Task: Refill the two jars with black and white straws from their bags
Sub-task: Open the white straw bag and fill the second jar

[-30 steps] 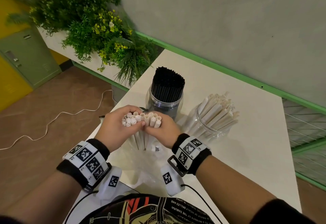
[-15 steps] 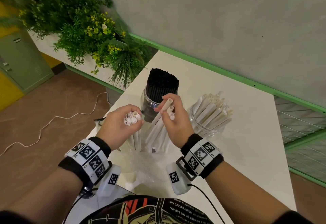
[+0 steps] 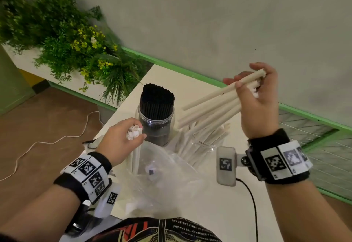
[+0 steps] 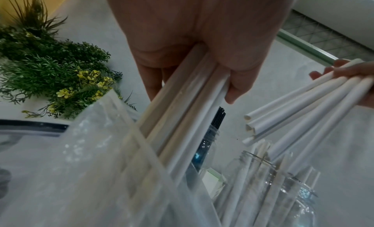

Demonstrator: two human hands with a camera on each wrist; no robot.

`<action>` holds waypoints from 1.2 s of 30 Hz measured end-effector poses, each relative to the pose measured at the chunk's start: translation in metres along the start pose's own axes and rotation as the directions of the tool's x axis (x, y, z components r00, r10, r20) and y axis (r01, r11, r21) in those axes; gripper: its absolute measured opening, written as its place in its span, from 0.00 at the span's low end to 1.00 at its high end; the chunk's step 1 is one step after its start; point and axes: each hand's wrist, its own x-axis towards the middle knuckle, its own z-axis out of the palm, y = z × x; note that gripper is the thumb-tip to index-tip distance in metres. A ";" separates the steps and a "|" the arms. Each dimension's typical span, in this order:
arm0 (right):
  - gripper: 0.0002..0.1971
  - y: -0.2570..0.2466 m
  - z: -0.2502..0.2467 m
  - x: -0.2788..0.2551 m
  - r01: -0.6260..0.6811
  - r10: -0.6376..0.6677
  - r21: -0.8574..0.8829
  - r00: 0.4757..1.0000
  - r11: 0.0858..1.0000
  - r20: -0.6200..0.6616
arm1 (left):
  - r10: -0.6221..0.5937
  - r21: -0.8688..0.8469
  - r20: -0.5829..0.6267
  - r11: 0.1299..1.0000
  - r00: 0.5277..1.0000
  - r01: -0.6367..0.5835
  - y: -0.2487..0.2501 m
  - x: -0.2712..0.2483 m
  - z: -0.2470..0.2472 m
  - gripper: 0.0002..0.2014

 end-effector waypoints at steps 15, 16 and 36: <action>0.17 0.022 -0.025 -0.005 -0.071 0.095 -0.204 0.990 0.976 0.108 | -0.002 0.017 0.014 1.000 1.000 0.002 0.000 0.001 0.001 0.07; 0.16 0.027 -0.024 -0.006 -0.084 0.112 -0.215 0.987 0.973 0.118 | -0.005 0.012 0.014 1.000 1.000 0.005 -0.001 0.000 0.001 0.07; 0.32 0.113 -0.028 -0.058 0.242 0.283 -0.807 0.850 0.539 0.444 | -0.003 0.016 -0.008 1.000 1.000 0.003 -0.005 -0.004 0.000 0.08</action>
